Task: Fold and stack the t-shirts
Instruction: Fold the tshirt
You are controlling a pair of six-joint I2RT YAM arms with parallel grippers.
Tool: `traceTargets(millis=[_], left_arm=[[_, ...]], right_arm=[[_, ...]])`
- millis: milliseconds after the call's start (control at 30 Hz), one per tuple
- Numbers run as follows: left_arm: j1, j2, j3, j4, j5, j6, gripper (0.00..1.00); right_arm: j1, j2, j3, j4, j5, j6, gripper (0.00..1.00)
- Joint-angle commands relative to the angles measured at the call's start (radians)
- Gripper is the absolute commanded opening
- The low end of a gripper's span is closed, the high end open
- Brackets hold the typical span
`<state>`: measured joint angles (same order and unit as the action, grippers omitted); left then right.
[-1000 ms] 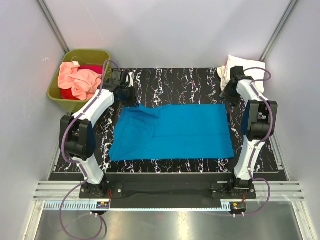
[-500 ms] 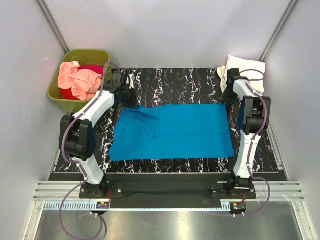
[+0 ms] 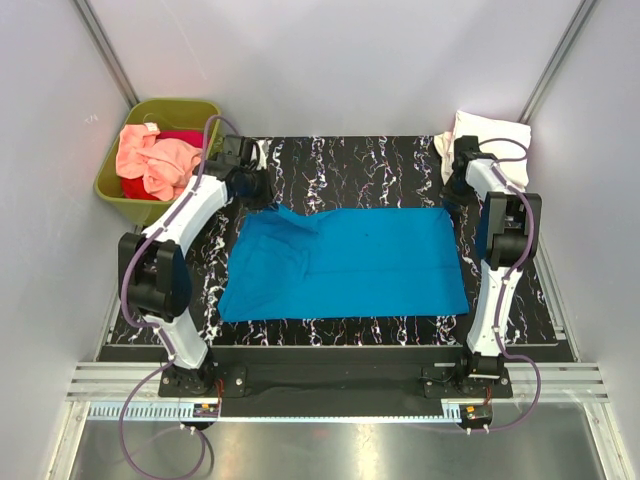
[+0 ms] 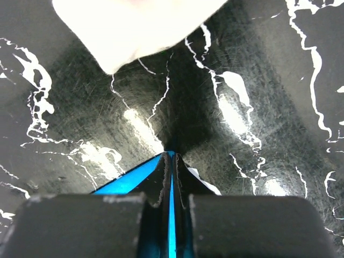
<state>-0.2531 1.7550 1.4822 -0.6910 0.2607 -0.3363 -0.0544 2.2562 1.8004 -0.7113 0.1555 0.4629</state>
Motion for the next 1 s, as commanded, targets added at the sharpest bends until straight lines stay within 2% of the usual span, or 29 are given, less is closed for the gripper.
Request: traceTargets(millis=[0,133,433,567,967], left_arm=[[0.005,-0.072,0.095,-0.053,-0.026,0.017,0.00],[0.005,-0.127,0.098,-0.079,-0.031,0.010,0.00],[0.005,-0.297,-0.092,-0.070,-0.049,-0.006,0.00],[0.005,-0.353,-0.187,-0.068,-0.061,-0.003,0.00],[0.005,-0.485,-0.347,-0.087,-0.123,0.013,0.00]], right_arm=[[-0.004,-0.096,0.001,-0.001,-0.039,0.005,0.00],[-0.002,-0.216,-0.064,-0.007,-0.043,0.010,0.00],[-0.004,-0.475,-0.332,0.010,-0.034,0.020,0.00],[-0.004,-0.532,-0.446,0.032,-0.042,0.028,0.00],[-0.004,-0.604,-0.555,0.021,0.039,0.043,0.00]])
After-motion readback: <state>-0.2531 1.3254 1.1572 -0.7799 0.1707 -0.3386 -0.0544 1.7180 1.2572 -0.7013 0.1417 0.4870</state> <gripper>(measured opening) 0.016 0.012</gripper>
